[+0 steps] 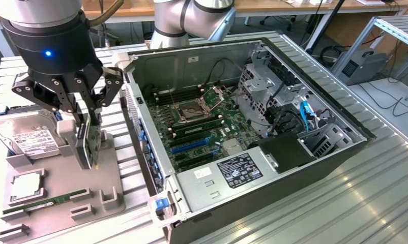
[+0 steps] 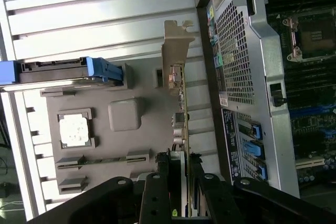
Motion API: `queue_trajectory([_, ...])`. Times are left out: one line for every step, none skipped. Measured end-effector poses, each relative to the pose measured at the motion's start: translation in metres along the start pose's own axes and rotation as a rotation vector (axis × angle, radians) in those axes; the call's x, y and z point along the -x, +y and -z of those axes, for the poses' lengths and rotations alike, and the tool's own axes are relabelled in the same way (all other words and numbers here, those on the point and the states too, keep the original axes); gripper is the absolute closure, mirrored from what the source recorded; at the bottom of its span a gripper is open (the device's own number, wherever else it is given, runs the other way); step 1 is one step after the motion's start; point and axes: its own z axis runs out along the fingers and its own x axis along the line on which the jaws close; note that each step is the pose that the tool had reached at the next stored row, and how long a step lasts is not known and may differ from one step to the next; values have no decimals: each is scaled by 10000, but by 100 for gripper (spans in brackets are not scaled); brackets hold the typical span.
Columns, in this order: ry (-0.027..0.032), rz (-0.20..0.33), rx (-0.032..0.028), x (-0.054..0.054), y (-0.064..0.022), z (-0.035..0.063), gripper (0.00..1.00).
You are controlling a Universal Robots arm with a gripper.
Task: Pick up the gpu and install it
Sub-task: 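Pick up the gpu and move the gpu toward the slot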
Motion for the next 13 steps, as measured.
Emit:
queue_trajectory([0, 0, 0, 0, 0, 3, 73])
queue_trajectory([0, 0, 1, 0, 0, 6, 73])
queue_trajectory([0, 0, 1, 0, 0, 11, 73])
queue_trajectory([1, 0, 0, 1, 0, 15, 73])
queue_trajectory([0, 0, 0, 0, 0, 18, 73])
queue_trajectory([0, 0, 0, 1, 0, 22, 73])
queue_trajectory([0, 0, 1, 1, 1, 25, 73])
queue_trajectory([0, 0, 1, 1, 1, 29, 73])
queue_trajectory([0, 0, 1, 1, 1, 33, 73])
queue_trajectory([0, 0, 1, 1, 1, 37, 73])
queue_trajectory([0, 0, 1, 1, 1, 41, 73])
queue_trajectory([0, 0, 0, 1, 1, 46, 73])
queue_trajectory([0, 0, 0, 1, 1, 49, 73])
